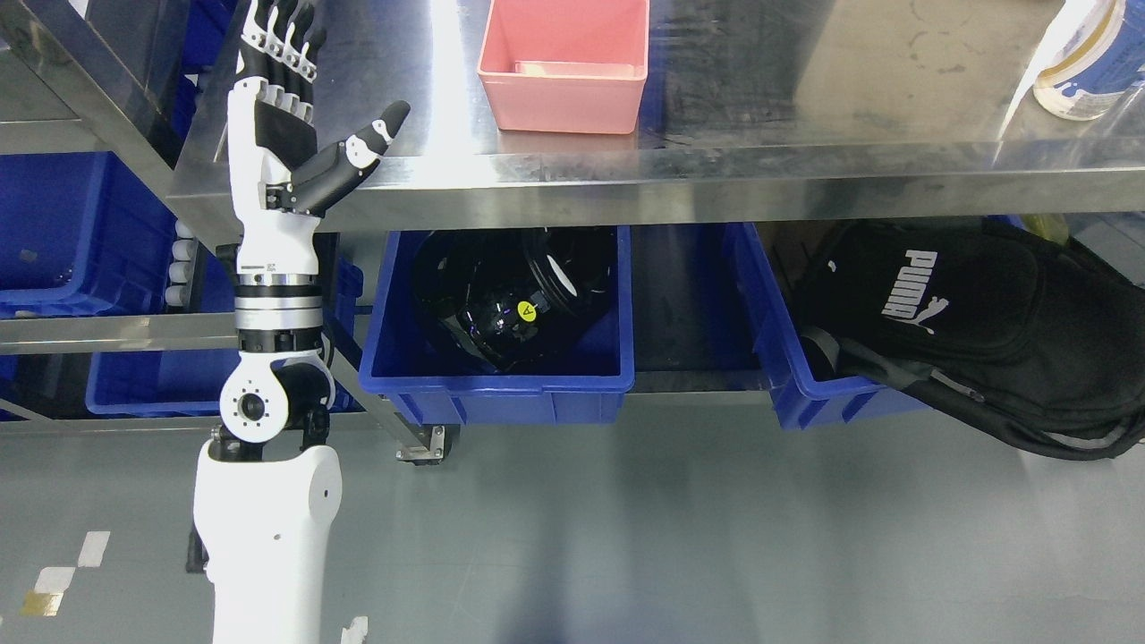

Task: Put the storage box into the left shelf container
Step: 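Raise the left hand toward the pink box on the shelf top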

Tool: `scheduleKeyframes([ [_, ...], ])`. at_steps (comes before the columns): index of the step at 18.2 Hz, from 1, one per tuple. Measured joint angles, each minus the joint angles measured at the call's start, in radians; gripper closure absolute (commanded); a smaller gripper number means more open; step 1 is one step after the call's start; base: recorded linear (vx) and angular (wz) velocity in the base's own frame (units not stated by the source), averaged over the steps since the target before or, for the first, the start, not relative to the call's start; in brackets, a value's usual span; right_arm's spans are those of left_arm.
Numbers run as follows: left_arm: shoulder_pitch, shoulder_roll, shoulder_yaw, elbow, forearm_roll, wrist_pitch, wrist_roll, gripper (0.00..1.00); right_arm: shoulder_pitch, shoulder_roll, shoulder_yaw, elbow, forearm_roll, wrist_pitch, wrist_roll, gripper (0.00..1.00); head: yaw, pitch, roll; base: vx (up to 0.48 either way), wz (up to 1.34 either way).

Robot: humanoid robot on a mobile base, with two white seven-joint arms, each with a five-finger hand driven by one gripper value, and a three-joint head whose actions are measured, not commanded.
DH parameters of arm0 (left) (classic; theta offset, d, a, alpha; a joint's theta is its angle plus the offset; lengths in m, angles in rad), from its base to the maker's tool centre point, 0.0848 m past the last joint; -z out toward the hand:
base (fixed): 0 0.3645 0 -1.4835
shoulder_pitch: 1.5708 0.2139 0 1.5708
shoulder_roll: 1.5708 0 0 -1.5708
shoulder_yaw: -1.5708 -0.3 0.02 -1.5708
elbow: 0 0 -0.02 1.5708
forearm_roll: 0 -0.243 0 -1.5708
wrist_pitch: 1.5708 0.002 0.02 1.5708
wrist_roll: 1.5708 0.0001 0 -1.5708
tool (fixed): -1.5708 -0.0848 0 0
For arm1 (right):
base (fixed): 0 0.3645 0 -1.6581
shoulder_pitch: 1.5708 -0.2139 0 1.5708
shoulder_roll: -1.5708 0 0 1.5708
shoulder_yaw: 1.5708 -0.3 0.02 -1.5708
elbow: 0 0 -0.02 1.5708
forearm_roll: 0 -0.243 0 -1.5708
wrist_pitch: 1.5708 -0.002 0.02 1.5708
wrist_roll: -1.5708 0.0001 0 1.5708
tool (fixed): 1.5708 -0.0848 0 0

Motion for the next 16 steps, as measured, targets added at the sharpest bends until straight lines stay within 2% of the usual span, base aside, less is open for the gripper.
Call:
scheduleKeyframes([
  [4, -0.014, 0.0, 0.025, 0.002, -0.002, 0.056, -0.029, 0.0, 0.0, 0.0, 0.0, 0.0, 0.0, 0.0, 0.001, 0.0, 0.0, 0.0, 0.0, 0.0, 0.0],
  [9, -0.097, 0.009, 0.049, 0.007, -0.02, 0.1, -0.178, 0.0, 0.0, 0.0, 0.0, 0.0, 0.0, 0.0, 0.002, 0.0, 0.0, 0.0, 0.0, 0.0, 0.0],
  [12, -0.173, 0.062, 0.053, 0.02, -0.058, 0.115, -0.274, 0.0, 0.0, 0.0, 0.0, 0.0, 0.0, 0.0, 0.002, 0.0, 0.0, 0.0, 0.0, 0.0, 0.0],
  [16, -0.255, 0.154, 0.023, 0.041, -0.085, 0.122, -0.51, 0.0, 0.0, 0.0, 0.0, 0.0, 0.0, 0.0, 0.002, 0.0, 0.0, 0.0, 0.0, 0.0, 0.0],
])
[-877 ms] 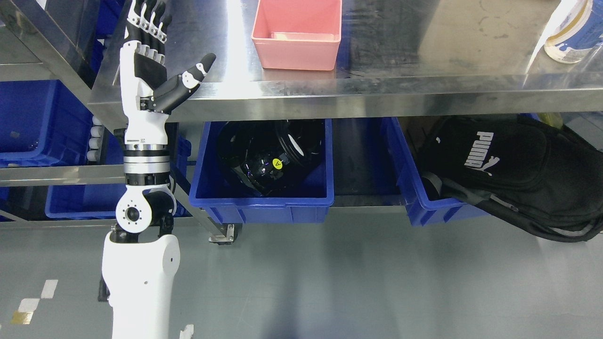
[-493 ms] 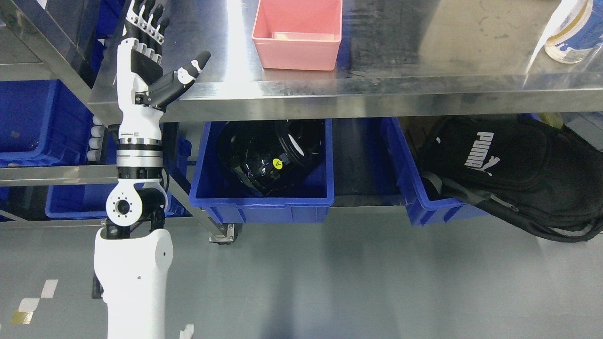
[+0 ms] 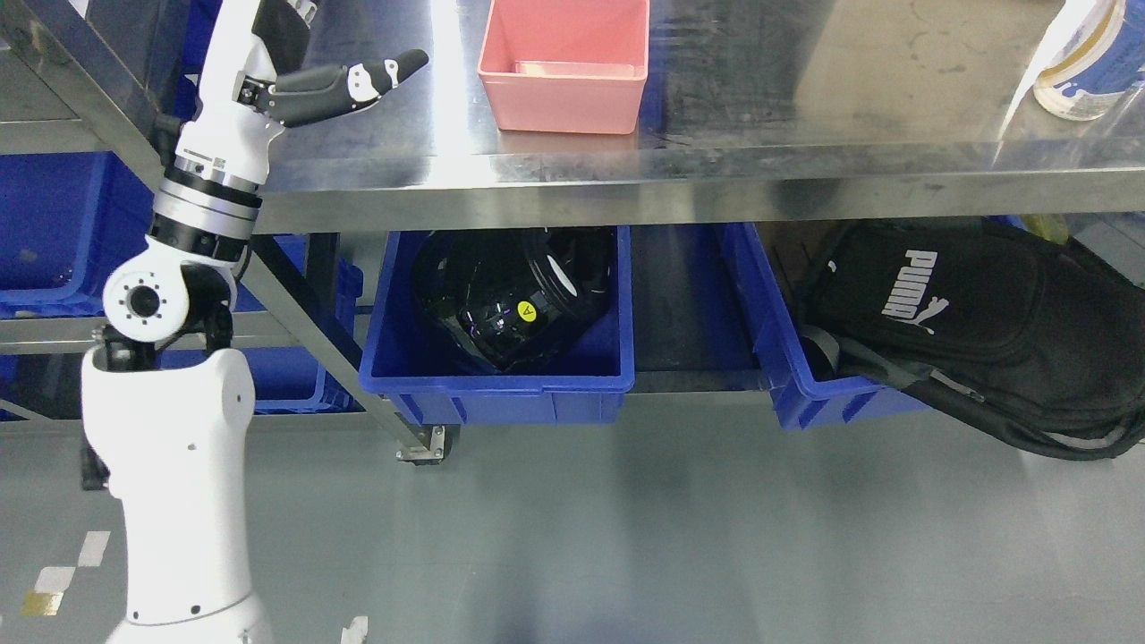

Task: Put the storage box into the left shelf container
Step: 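Raise the left hand toward the pink box on the shelf top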

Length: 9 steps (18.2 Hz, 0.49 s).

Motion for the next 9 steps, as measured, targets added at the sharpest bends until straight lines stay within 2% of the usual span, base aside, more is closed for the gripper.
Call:
scheduleKeyframes([
  [3, -0.06, 0.051, -0.043, 0.022, -0.056, 0.003, -0.138, 0.0, 0.0, 0.0, 0.0, 0.0, 0.0, 0.0, 0.001, 0.0, 0.0, 0.0, 0.0, 0.0, 0.0],
  [9, -0.215, 0.117, -0.148, 0.094, -0.2, 0.005, -0.257, 0.02, 0.0, 0.0, 0.0, 0.0, 0.0, 0.001, 0.005, 0.0, 0.0, 0.0, 0.0, 0.0, 0.0],
])
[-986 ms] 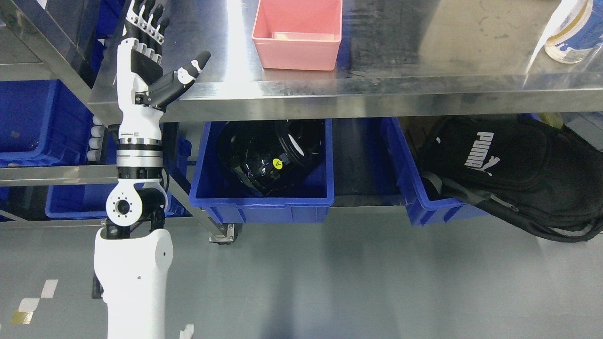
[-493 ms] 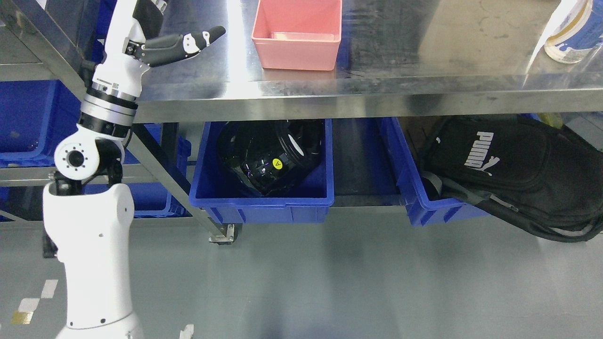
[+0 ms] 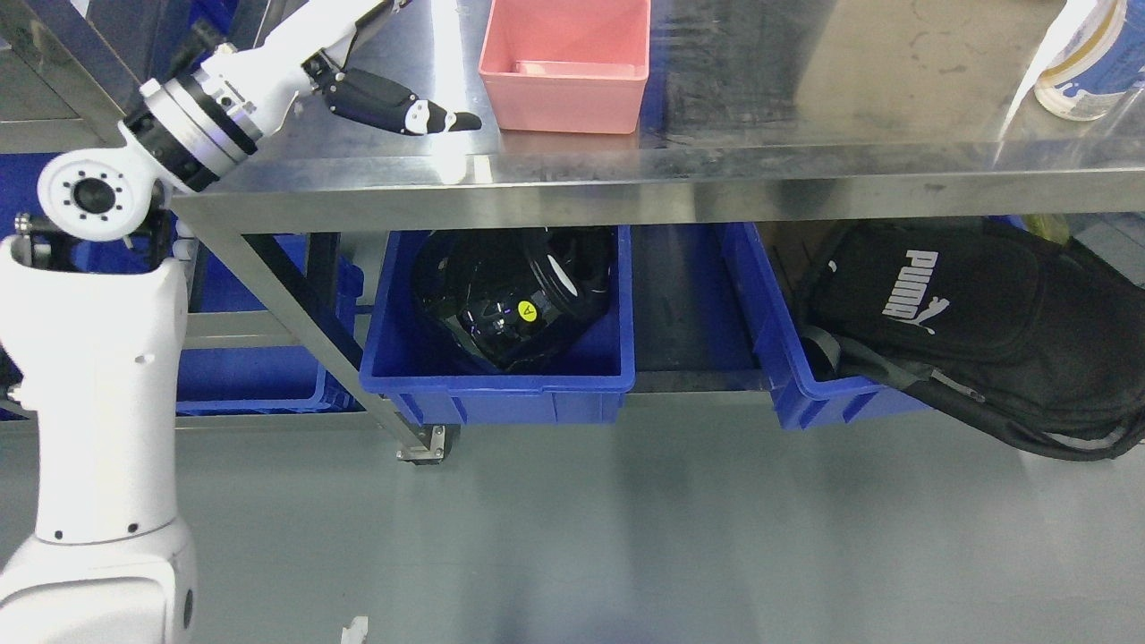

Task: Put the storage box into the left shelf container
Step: 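Raise the left hand toward the pink box on the shelf top, then reach the left hand into the pink box and close fingers on its rim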

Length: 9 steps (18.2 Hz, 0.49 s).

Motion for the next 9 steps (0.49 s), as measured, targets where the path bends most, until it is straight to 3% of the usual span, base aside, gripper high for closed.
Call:
scheduleKeyframes([
  [9, -0.199, -0.016, -0.198, 0.146, -0.099, 0.113, -0.029, 0.04, 0.0, 0.0, 0.0, 0.0, 0.0, 0.002, -0.007, 0.0, 0.0, 0.0, 0.0, 0.0, 0.0],
])
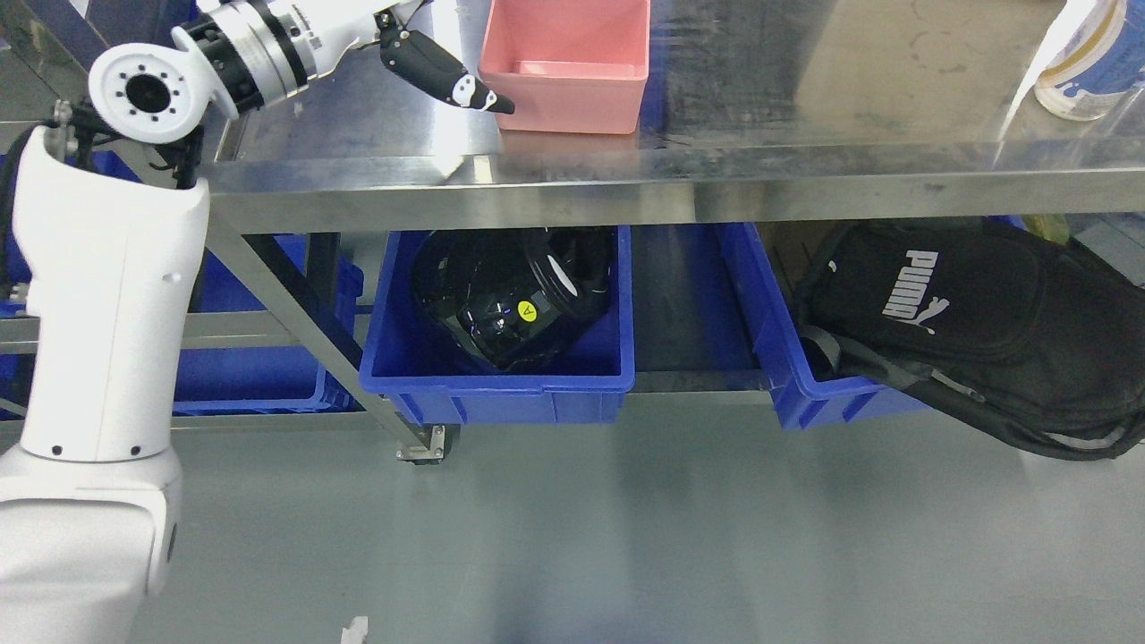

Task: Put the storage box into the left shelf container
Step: 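Reach the left hand into the pink box and close fingers on its rim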

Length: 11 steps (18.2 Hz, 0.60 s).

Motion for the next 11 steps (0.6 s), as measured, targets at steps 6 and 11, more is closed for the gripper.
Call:
scheduleKeyframes([
  [6, -0.073, -0.047, -0.102, 0.099, -0.039, 0.008, -0.013, 0.04, 0.0, 0.0, 0.0, 0.0, 0.0, -0.002, -0.003, 0.0, 0.0, 0.0, 0.0, 0.0, 0.0],
  [11, -0.096, -0.071, -0.156, 0.168, -0.084, 0.008, -0.027, 0.08, 0.0, 0.0, 0.0, 0.0, 0.0, -0.002, -0.004, 0.0, 0.0, 0.0, 0.0, 0.0, 0.0],
])
